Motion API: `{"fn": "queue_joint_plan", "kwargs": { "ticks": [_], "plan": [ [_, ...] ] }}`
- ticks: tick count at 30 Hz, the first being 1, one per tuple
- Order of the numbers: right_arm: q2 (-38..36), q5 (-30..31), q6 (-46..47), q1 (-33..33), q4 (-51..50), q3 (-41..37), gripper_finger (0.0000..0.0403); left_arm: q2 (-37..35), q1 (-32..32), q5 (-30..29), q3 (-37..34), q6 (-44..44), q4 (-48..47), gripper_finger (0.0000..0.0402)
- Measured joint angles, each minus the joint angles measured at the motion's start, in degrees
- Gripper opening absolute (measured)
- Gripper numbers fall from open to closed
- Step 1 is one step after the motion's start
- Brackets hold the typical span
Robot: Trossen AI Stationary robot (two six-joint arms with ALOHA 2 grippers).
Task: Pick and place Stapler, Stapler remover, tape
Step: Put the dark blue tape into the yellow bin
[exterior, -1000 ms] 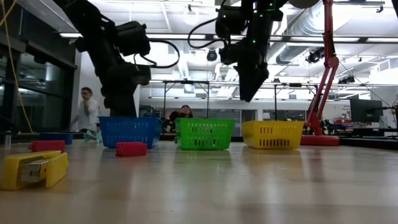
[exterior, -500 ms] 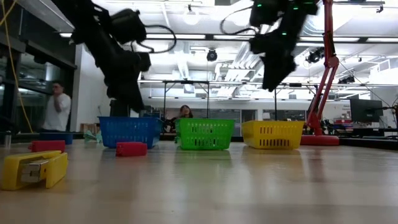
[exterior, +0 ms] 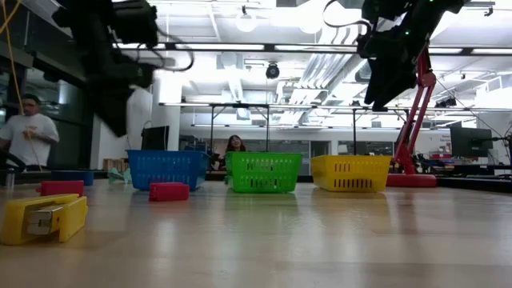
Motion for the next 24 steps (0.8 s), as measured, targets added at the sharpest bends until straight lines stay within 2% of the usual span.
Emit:
{"fn": "queue_joint_plan", "kwargs": {
  "ticks": [5,15,24],
  "plan": [
    [-0.75,0.0,-0.43,0.0,0.1,-0.03,0.0256,0.64,0.0,-0.36,-0.04,-4.92,-8.72,0.0179],
    [-0.7,0.0,-2.53,0.0,0.08,-0.04,0.0256,2.88,0.0,-1.07,-0.04,-7.97,-11.12,0.0179],
    [-0.68,-0.9,-2.91,0.0,-0.26,-0.04,0.0256,8.74,0.0,-0.78,-0.07,-9.38,-11.25,0.0179]
  ]
}}
